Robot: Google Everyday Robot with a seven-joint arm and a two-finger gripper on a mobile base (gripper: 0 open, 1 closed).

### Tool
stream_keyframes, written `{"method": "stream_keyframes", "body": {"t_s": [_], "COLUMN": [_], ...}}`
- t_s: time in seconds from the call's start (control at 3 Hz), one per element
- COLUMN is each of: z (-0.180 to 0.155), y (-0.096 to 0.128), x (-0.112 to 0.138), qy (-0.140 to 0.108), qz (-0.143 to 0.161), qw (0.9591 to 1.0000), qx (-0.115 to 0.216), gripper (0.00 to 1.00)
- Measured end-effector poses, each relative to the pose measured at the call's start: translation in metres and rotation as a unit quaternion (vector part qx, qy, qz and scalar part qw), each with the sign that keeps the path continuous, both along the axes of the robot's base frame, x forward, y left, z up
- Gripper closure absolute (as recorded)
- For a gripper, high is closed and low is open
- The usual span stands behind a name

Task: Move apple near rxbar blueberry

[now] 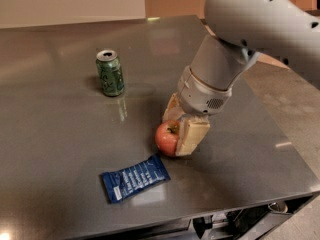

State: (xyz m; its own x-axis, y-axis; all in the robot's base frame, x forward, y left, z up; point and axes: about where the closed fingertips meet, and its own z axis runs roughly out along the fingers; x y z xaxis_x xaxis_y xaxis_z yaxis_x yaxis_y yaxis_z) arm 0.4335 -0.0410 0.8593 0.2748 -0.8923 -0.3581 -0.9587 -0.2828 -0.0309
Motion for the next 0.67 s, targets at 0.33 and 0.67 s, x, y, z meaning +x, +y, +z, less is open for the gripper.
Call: {"method": "stream_keyframes", "body": {"t_s": [0.33,0.67], "z": [-0.0049,-0.0082], "y": [0.0017,0.0011], "x": [-0.0054,-0.0079], "qy": [0.004,0.006], "qz": [0.009,0.011], "qw": [0.9999,0.9998], "qx": [-0.008,-0.012], "gripper": [0.61,0.38]}}
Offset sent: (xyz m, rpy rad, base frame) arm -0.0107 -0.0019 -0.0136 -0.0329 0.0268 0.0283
